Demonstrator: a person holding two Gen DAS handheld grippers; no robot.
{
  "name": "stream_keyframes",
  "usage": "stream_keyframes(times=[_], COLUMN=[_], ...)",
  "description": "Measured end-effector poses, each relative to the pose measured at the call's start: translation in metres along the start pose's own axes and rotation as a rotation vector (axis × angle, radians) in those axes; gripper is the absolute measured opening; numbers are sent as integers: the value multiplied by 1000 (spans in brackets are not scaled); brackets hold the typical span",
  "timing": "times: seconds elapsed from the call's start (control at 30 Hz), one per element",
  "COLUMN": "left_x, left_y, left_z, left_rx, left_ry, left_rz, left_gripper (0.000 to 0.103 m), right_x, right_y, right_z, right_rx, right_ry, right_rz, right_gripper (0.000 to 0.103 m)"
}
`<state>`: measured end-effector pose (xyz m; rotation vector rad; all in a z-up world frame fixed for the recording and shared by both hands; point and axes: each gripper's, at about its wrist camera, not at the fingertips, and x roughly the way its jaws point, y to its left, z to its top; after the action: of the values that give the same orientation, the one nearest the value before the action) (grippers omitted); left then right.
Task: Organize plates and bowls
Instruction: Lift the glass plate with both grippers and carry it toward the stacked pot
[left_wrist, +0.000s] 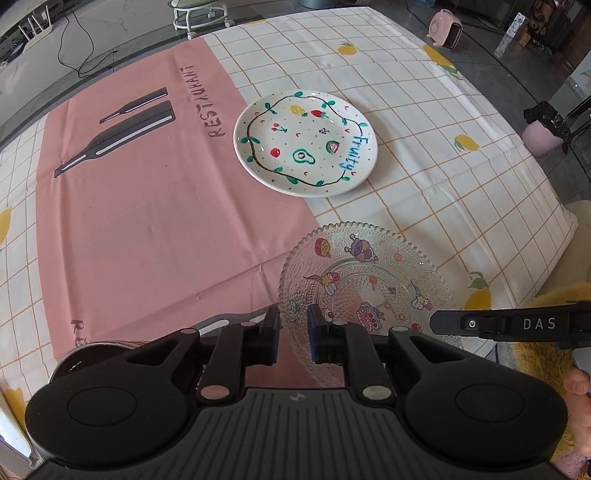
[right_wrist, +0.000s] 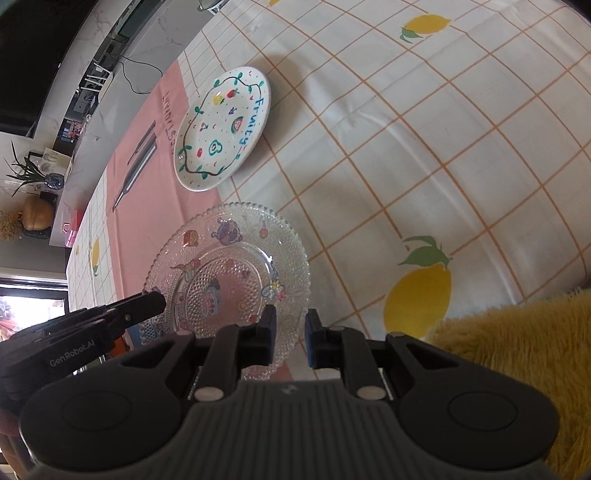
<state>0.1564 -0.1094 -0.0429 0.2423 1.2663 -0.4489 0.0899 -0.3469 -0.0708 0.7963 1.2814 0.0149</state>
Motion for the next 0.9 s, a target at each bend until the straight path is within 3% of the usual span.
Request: stream_keyframes(times=[0.5,0.63,0.83,0.9], left_x=[27,29,19,10], left_y=[-14,-15,-18,-17], left_z=[-1,-3,-8,-9], left_rx=[72,50,58,42], left_ry=[37,43,-42,-75], left_rz=[124,90,154,144], left_gripper=[17,18,18,27], right_x=[22,25,25,23], right_y=[-14,-16,-12,-10], right_z=[-5,-5,-7,-10], right_rx=[33,57,28,0], right_ry=[20,36,28,29], right_rz=[29,52,47,37], right_gripper=[11,7,7,8])
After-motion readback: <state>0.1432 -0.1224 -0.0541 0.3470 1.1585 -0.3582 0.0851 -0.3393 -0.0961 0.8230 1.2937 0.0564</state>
